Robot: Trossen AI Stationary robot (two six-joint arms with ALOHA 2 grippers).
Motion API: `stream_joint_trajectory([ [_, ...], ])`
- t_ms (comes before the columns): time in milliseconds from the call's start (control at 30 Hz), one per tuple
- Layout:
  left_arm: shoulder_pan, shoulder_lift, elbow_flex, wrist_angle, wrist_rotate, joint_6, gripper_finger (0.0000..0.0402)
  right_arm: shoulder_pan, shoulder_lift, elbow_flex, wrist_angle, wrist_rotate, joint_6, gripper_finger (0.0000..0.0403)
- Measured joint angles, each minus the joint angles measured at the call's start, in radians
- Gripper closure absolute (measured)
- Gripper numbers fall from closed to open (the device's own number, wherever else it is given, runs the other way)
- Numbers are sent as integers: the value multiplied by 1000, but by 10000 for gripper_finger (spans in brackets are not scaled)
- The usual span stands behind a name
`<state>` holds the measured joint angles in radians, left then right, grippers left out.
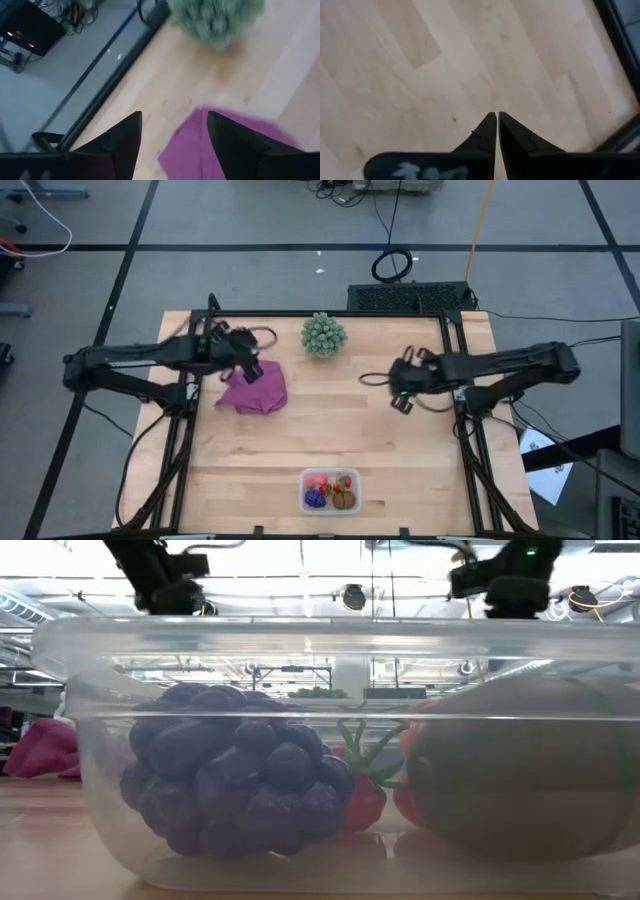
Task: Pick and placing Produce into tupperware
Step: Return to Home Position
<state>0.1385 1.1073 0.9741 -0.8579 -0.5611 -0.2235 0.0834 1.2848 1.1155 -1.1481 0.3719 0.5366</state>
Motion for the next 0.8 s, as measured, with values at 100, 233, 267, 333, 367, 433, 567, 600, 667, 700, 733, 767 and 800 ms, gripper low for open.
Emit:
stream_joint_trajectory([
  [100,24,-108,0,41,38,-3,172,-5,-147,-99,86,-1,0,395],
  [233,16,-294,-9,122,121,40,172,18,-352,-231,209,-4,-1,395],
  [267,11,-344,-22,141,140,43,172,27,-404,-265,248,-5,-3,395],
  [333,-6,-441,-71,182,176,28,172,47,-496,-340,343,-6,-17,395],
  [367,-20,-486,-106,199,189,19,172,59,-542,-378,389,-6,-28,395],
  [433,-51,-571,-203,244,203,-29,172,80,-617,-449,485,-8,-55,395],
  [567,-118,-687,-433,374,205,-111,172,117,-724,-573,648,-10,-110,395],
  [600,-133,-703,-486,434,205,-123,172,125,-739,-601,687,-10,-116,395],
  [667,-160,-710,-581,554,205,-134,172,139,-762,-647,764,-10,-134,395],
  [700,-172,-708,-617,613,205,-134,172,146,-767,-668,805,-10,-145,395],
  [733,-182,-705,-645,665,205,-129,172,153,-768,-688,844,-11,-158,395],
  [767,-190,-697,-665,708,205,-124,172,158,-767,-705,879,-15,-172,395],
  [800,-198,-683,-681,740,205,-118,172,162,-767,-721,915,-34,-188,395],
])
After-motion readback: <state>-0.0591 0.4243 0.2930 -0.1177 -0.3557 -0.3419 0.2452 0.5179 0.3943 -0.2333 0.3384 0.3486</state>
